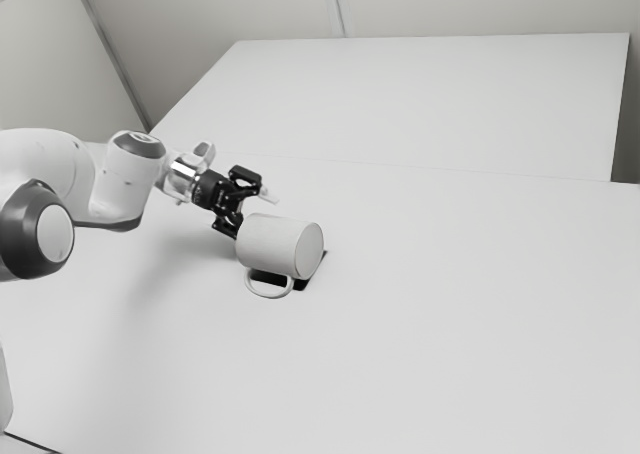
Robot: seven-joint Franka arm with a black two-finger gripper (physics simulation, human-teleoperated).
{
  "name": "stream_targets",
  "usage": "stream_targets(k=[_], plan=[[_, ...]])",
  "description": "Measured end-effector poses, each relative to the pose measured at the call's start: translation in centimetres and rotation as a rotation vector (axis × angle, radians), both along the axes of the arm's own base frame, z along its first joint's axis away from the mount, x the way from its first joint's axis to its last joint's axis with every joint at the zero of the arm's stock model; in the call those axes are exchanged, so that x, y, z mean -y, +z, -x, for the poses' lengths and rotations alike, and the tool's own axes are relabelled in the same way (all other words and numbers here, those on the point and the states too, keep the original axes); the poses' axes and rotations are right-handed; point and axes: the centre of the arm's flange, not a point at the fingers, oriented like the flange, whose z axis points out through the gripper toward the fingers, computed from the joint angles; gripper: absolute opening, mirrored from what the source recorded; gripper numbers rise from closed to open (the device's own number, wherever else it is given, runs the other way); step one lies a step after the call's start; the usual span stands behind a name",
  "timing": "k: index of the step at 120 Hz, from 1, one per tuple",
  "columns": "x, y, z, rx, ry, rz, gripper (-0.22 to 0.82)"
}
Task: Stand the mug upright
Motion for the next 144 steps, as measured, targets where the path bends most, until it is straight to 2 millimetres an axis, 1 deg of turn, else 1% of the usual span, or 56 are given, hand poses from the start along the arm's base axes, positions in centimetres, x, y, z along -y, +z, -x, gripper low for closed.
stream_targets(k=[12,20,30,39,48,64,75,90,97,103,109,113,122,130,144], plan=[[0.2,0.0,-0.1,-0.002,0.003,0.007,0.25],[0.3,0.1,-0.2,0.001,0.004,0.007,0.11],[0.4,0.6,-0.5,0.008,0.004,0.007,0.0],[0.8,0.7,-0.6,0.009,-0.001,0.006,-0.06],[1.0,1.2,-1.0,0.02,-0.006,0.0,-0.09],[1.4,3.0,-1.9,0.056,-0.021,-0.022,-0.14],[1.9,5.7,-2.4,0.091,-0.053,-0.07,-0.14],[2.4,9.9,-1.9,0.131,-0.105,-0.179,-0.16],[2.5,11.6,-1.4,0.144,-0.144,-0.265,-0.16],[3.0,13.1,-0.9,0.157,-0.193,-0.358,-0.17],[3.5,14.2,-0.1,0.164,-0.242,-0.461,-0.17],[4.0,14.6,0.6,0.166,-0.273,-0.526,-0.17],[5.4,14.8,2.4,0.174,-0.338,-0.658,-0.17],[6.3,14.6,3.9,0.191,-0.389,-0.771,-0.18],[7.1,14.3,5.5,0.231,-0.422,-0.9,-0.18]])
